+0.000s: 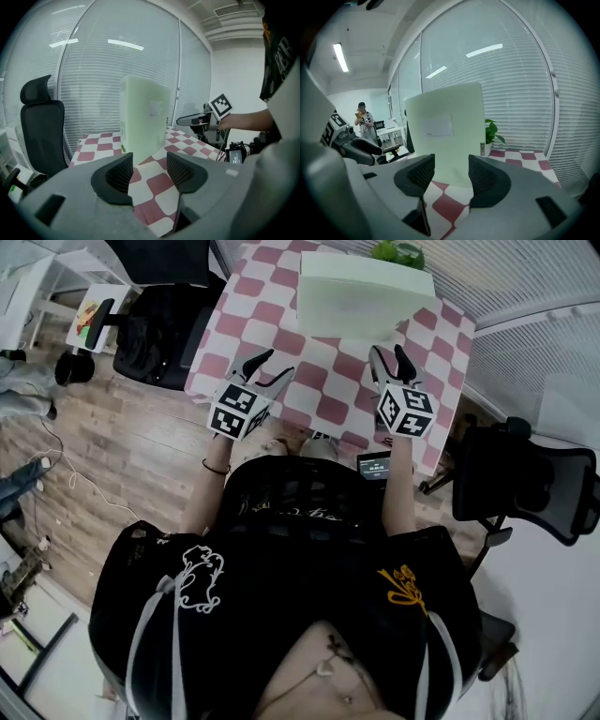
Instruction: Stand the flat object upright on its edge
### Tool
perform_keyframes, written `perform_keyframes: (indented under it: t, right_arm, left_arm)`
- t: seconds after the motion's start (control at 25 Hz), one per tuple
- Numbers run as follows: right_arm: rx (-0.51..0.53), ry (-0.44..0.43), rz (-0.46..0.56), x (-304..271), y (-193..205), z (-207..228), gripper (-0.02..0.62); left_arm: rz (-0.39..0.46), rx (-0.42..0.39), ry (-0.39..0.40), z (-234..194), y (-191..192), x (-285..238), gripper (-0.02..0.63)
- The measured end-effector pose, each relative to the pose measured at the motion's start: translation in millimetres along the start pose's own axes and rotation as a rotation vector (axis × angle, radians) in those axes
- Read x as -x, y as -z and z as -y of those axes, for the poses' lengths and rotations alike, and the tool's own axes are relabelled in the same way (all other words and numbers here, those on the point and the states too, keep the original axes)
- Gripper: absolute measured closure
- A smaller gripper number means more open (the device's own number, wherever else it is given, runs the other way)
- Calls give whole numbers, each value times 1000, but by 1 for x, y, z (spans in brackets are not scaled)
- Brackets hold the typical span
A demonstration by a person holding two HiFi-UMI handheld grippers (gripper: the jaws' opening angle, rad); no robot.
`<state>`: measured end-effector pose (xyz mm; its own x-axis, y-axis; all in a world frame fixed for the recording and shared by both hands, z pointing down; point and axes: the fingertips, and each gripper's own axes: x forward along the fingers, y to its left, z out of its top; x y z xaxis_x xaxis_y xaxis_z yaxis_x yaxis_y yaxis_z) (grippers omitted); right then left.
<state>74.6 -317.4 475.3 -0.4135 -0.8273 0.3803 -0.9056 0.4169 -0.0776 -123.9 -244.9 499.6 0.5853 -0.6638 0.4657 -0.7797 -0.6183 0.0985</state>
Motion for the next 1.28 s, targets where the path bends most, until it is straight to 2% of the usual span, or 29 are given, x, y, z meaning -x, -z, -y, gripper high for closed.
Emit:
perform_keyframes:
  t: [0.28, 0.36, 0.44, 0.88, 1.28]
  right_arm:
    - [-2, -24, -15, 29, 21, -53, 427]
    - [-5, -12, -11, 37, 27, -68, 485]
    - [-11, -9, -10, 44, 33, -83, 511]
    - [12, -27, -50, 82, 59, -155, 522]
    - [45, -68, -89, 106, 74, -168, 525]
  left_arm:
    - [30, -13, 65, 17, 1, 24, 391]
    - [35, -15, 80, 21, 5, 33, 393]
    - [35, -17, 95, 24, 10, 42, 393]
    - [21, 3, 157, 38, 51, 82, 396]
    - [52, 26, 151, 62, 57, 87, 421]
